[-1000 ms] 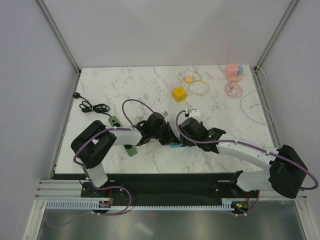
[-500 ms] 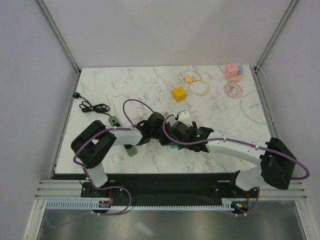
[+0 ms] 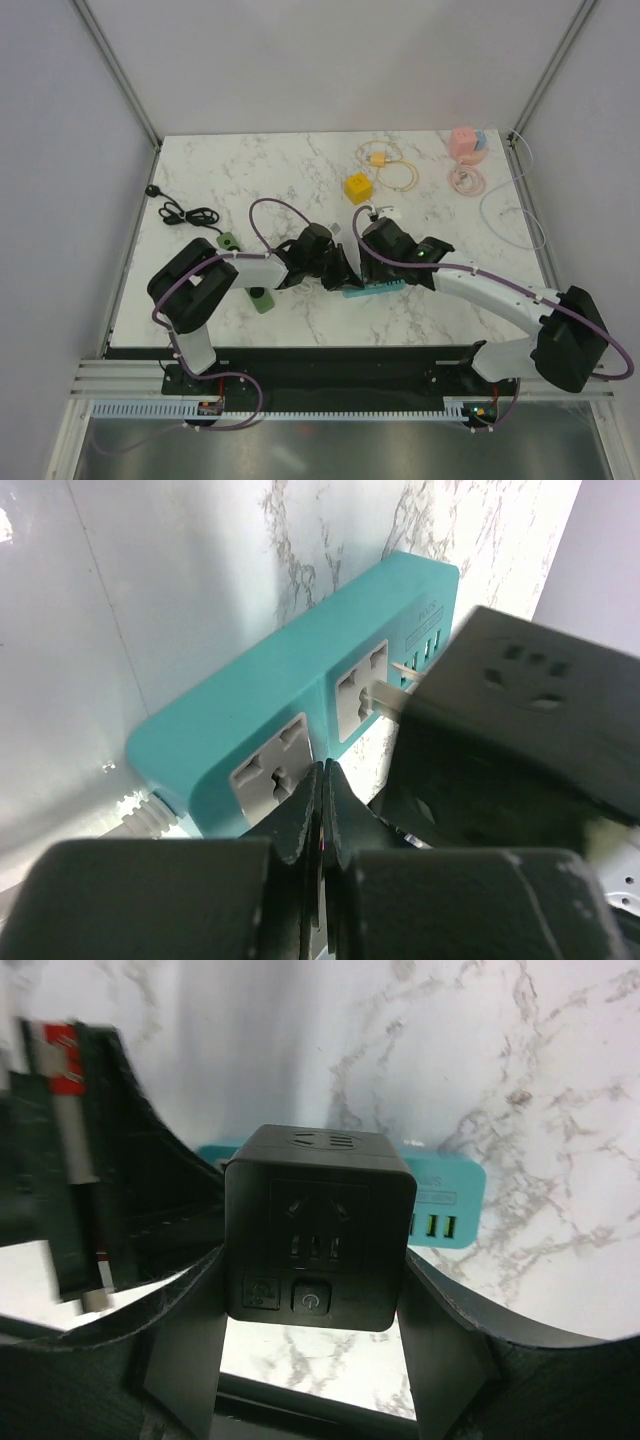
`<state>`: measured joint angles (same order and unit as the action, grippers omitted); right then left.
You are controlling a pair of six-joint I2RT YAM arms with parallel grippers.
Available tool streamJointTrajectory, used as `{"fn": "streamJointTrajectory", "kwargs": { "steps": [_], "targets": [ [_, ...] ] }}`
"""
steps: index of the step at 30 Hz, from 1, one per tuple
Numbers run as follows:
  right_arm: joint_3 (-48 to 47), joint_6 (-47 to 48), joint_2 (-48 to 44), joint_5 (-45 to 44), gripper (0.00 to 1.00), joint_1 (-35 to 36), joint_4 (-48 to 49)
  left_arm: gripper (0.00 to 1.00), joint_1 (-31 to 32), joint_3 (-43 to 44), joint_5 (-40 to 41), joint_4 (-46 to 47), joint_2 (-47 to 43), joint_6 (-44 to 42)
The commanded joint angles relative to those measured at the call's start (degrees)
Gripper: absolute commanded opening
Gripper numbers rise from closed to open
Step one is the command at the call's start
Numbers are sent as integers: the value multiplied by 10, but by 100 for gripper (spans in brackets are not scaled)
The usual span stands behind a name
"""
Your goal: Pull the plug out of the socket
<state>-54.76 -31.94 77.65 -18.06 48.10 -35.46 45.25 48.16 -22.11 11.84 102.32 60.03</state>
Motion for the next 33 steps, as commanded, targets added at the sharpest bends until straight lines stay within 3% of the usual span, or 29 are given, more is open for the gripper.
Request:
{"fn": "streamJointTrajectory", "kwargs": {
  "steps": [1,10,18,21,27,33],
  "targets": [
    [-10,-11,-50,136,0,-29,60,2,6,-24,79,-97,43,-18],
    [-21,-3,-36,76,0,-9,37,2,8,-25,83,-100,7,-25],
    [-32,53,-80,86,0,-134,32,2,7,-47,90,-112,-120,-52],
    [-32,53,-68,154,0,-203,64,4,8,-48,84,-115,-178,-59],
    [-22,-1,-10,277,0,-323,226,8,7,-49,82,-182,-292,-96],
    [-32,-67,117,367,0,-378,375,11,7,-83,55,-219,-403,-114]
  ]
}}
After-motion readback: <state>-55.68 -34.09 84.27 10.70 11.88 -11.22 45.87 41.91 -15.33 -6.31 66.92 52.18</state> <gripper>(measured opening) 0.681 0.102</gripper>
